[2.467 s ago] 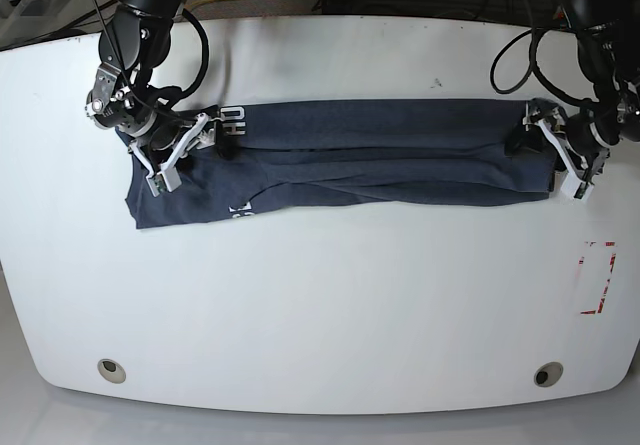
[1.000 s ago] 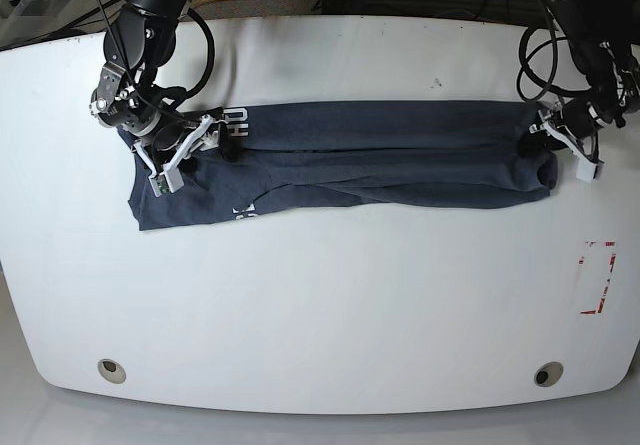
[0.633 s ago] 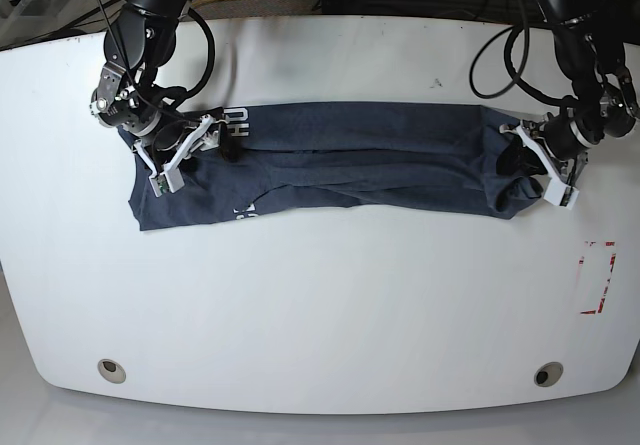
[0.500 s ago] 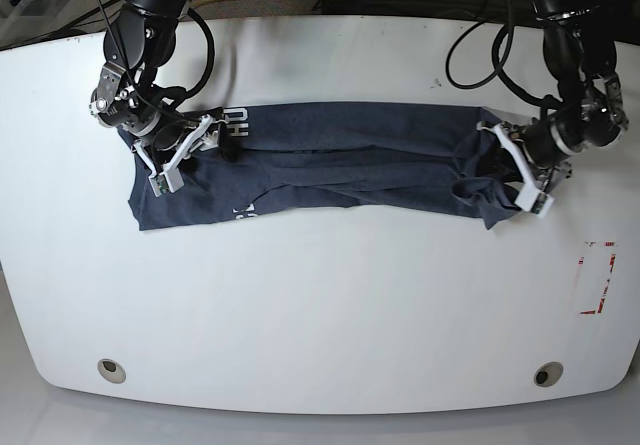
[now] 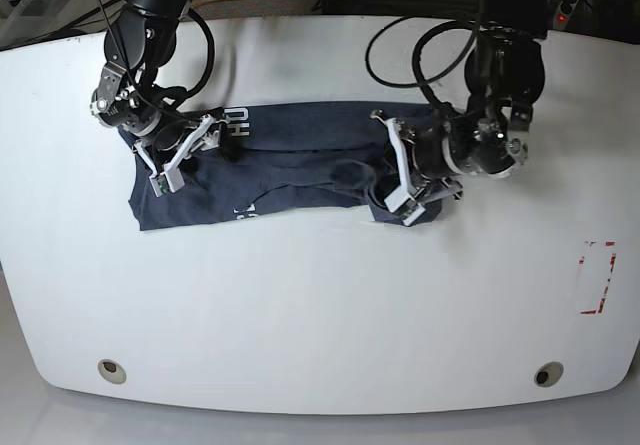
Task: Fold the T-shirt properly
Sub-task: 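Release with the left gripper and move it to the strip's end, then grasp the strip end with the left gripper and fold it toward the middle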
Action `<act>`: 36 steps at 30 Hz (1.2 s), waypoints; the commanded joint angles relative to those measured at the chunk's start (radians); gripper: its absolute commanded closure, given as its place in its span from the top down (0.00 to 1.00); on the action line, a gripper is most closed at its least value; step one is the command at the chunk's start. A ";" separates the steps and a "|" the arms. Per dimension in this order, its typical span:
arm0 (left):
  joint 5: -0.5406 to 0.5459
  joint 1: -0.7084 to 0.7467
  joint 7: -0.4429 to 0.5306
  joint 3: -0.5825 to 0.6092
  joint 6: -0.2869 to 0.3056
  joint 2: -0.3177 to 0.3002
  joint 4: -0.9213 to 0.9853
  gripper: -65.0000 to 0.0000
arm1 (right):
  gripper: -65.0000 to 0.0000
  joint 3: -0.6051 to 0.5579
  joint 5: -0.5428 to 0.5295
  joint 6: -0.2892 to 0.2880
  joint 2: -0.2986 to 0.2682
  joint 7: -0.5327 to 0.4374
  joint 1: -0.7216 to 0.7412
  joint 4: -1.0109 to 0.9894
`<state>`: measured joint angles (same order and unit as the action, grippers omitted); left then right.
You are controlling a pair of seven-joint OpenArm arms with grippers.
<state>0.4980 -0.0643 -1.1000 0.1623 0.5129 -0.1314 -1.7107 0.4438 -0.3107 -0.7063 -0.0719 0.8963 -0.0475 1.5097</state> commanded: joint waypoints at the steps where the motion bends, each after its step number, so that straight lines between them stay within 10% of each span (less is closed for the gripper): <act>1: -0.014 -0.036 0.031 0.033 -0.001 0.003 0.001 0.15 | 0.74 -0.001 0.029 0.008 -0.004 0.048 -0.002 -0.001; 5: -0.051 -0.042 0.031 0.104 -0.007 0.003 0.013 0.23 | 0.74 -0.001 0.029 0.008 -0.004 0.050 -0.002 -0.002; 13: -0.072 -0.058 0.031 0.181 -0.009 0.028 -0.041 0.75 | 0.74 -0.001 0.029 0.008 -0.006 0.047 0.002 -0.074; 36: -0.292 0.021 0.113 0.108 0.065 -0.049 -0.174 0.72 | 0.74 0.005 0.021 0.008 0.010 0.157 0.033 0.176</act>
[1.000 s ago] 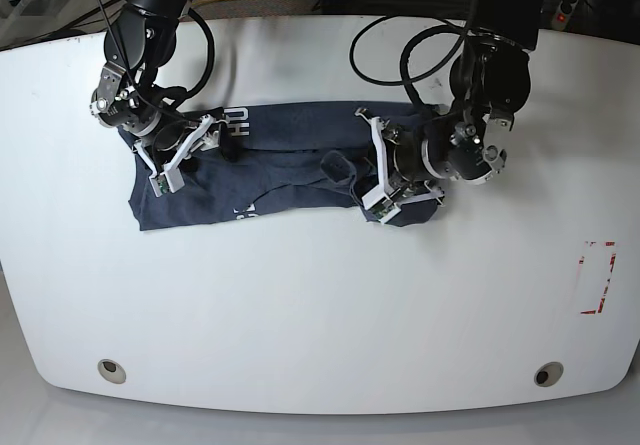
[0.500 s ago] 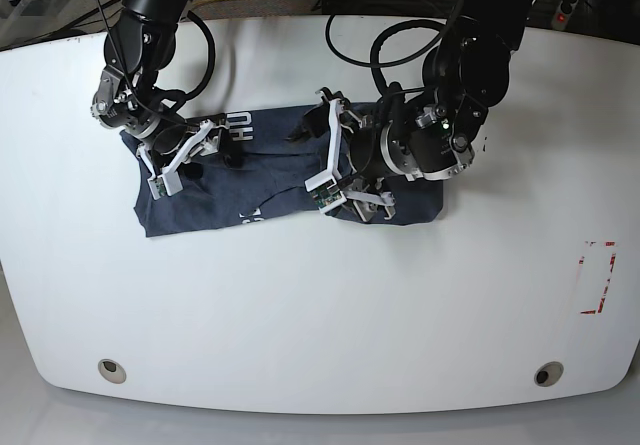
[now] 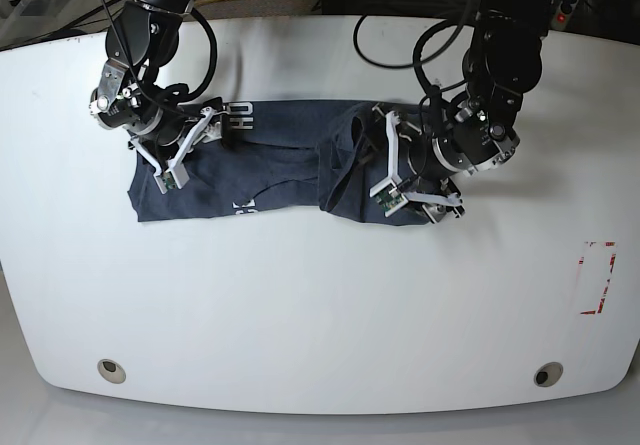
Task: Fold the T-shirt properly
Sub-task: 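Grasp the strip end with the left gripper and fold it toward the middle, then regrasp the strip end with the right gripper and pull it straight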
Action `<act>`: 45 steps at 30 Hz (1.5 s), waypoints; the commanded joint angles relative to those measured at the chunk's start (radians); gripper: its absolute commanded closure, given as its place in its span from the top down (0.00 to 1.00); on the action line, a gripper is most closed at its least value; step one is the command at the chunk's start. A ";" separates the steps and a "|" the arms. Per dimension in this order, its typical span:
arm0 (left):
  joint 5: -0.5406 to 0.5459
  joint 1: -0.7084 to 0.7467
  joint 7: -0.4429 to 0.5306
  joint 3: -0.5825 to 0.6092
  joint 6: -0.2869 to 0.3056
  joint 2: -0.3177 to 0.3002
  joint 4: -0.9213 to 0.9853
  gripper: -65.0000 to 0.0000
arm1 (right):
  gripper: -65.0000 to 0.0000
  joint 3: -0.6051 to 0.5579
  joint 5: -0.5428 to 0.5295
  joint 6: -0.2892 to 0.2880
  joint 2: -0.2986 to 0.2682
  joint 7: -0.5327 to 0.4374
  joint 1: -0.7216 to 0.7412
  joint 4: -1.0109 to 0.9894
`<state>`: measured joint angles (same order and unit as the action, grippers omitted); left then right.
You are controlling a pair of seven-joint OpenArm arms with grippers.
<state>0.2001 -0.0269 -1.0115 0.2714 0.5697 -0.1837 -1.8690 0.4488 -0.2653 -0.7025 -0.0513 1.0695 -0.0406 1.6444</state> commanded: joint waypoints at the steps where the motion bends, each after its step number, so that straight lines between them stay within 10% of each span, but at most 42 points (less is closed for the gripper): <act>1: 0.006 -0.011 0.024 0.001 0.009 0.003 -0.016 0.72 | 0.74 0.000 -0.024 0.004 -0.011 -0.012 0.029 0.050; 24: 0.008 -0.201 0.020 0.300 0.011 0.131 0.070 0.72 | 0.74 0.000 -0.024 0.004 -0.011 -0.008 0.035 0.075; 45: 0.015 0.074 0.023 -0.311 0.128 0.126 0.027 0.63 | 0.75 0.382 -0.029 0.004 -0.055 0.320 0.313 0.053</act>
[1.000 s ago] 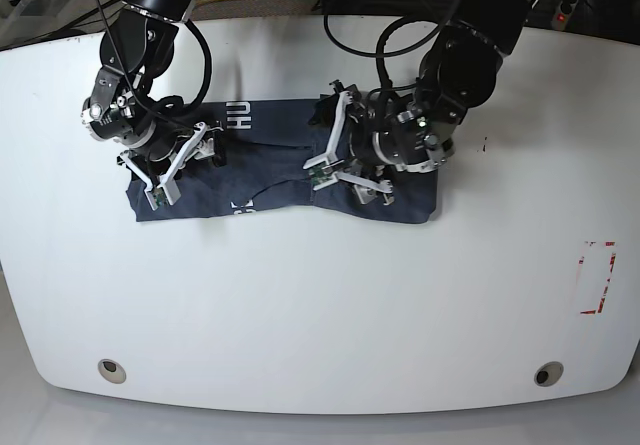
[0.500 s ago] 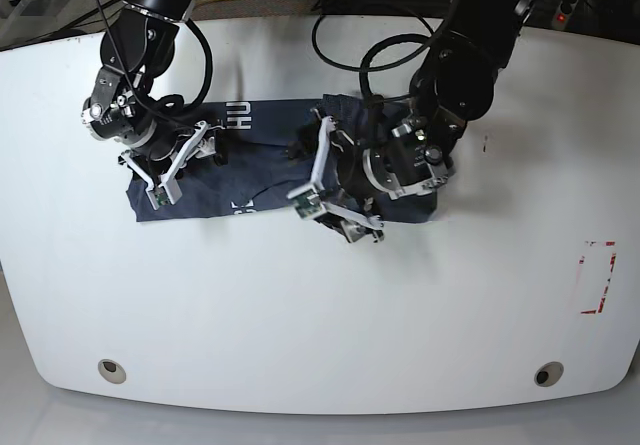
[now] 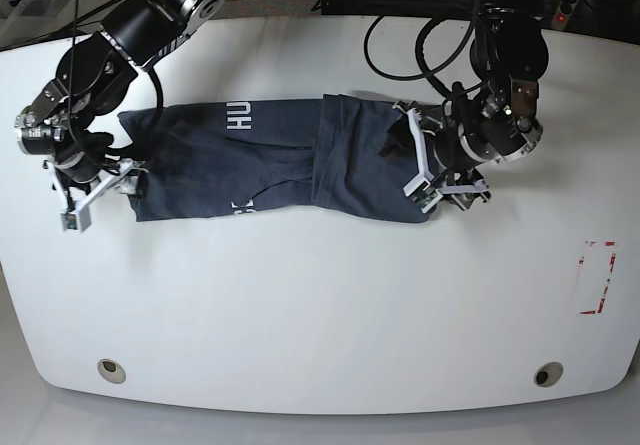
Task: Fold the T-shirt properly
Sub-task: 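Regrasp the strip end with the right gripper and pull it straight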
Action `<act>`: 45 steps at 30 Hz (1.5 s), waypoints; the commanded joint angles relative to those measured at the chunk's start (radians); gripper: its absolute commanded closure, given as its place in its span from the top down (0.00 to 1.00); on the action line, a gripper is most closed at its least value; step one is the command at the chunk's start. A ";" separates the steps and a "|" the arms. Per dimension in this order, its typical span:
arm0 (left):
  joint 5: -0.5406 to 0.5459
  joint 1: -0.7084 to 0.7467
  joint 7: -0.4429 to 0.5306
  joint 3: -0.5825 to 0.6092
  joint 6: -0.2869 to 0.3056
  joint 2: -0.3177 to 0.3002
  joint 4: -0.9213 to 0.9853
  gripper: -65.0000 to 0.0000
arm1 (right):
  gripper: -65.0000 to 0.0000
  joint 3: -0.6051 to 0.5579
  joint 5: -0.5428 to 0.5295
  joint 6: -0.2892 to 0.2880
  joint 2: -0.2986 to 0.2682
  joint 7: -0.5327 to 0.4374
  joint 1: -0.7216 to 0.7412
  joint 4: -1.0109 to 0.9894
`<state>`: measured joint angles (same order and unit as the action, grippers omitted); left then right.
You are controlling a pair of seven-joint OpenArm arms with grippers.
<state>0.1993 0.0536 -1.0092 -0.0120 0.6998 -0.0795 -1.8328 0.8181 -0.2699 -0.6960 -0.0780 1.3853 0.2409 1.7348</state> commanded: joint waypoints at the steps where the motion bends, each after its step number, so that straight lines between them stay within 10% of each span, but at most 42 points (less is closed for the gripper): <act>1: 0.016 -0.002 0.020 -0.047 -0.002 0.034 0.000 0.58 | 0.75 0.028 -0.041 -0.002 -0.044 0.011 0.047 -0.074; 10: 0.016 -0.005 0.023 -0.130 -0.002 0.068 0.146 0.24 | 0.75 0.105 -0.352 -0.002 -0.170 -0.017 0.036 -0.491; 27: 0.010 -0.014 0.023 -0.130 -0.002 0.042 0.199 0.23 | 0.74 -0.145 -0.380 -0.002 -0.107 -0.287 -0.137 -0.473; 45: 0.012 -0.034 0.023 -0.131 -0.002 0.016 0.288 0.23 | 0.75 -0.076 -0.389 -0.002 -0.173 -0.274 -0.134 -0.384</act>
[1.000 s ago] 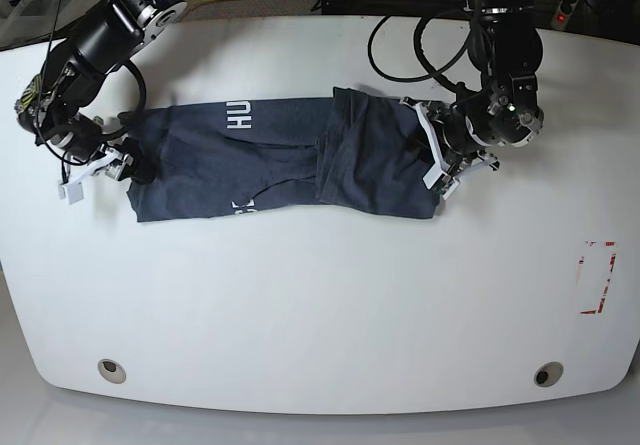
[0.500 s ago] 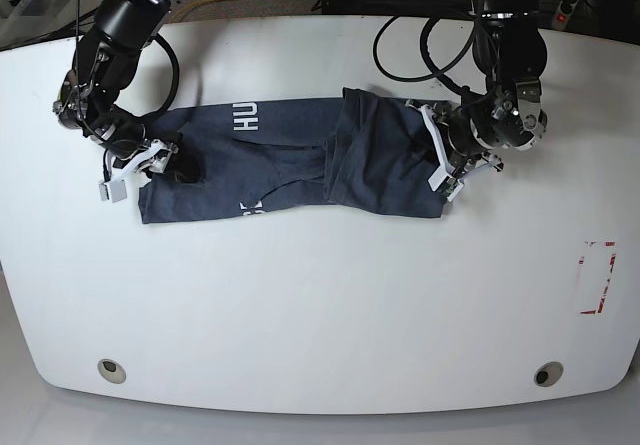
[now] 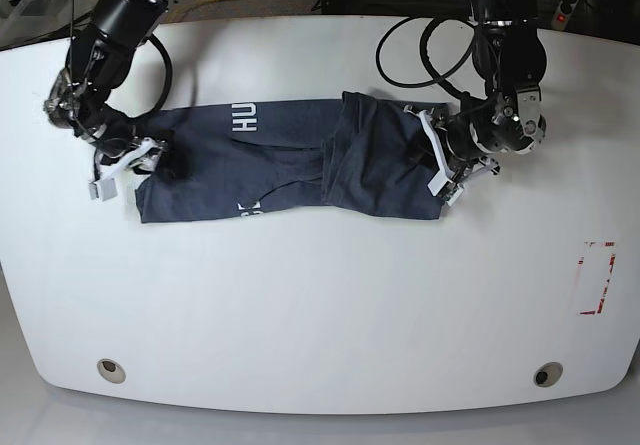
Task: Fold the T-shirt properly
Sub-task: 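Regrasp the strip end with the right gripper and pull it straight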
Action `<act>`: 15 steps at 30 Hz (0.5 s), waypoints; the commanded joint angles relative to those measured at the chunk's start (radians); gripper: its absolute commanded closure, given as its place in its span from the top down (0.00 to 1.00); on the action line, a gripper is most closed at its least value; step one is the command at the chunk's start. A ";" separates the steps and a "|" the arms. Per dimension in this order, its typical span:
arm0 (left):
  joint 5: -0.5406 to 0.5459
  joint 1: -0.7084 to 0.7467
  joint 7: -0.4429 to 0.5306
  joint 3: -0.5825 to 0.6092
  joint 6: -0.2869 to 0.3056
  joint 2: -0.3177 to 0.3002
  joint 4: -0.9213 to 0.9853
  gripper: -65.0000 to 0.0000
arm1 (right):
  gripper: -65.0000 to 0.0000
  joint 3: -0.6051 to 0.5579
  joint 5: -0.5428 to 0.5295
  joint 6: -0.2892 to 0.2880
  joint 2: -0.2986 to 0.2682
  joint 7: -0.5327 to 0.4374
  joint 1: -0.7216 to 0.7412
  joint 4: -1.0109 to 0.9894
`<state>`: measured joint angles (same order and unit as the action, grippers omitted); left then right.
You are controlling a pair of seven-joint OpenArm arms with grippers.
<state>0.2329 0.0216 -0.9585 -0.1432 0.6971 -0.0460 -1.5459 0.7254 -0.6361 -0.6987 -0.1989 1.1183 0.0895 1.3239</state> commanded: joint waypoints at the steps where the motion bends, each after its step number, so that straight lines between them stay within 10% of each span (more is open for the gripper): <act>1: -0.022 -0.002 -0.027 0.000 0.001 -0.024 0.002 0.23 | 0.75 0.018 -0.023 0.001 -0.066 0.003 0.019 0.027; 15: -0.023 -0.002 -0.027 0.001 0.001 -0.028 -0.006 0.22 | 0.75 0.035 -0.023 0.001 -0.053 -0.028 0.043 -0.125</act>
<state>0.2432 0.0219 -0.9527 -0.1429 0.7006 -0.0666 -1.5414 0.7635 -0.6617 -0.6987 -0.2596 1.0904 0.1127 1.1885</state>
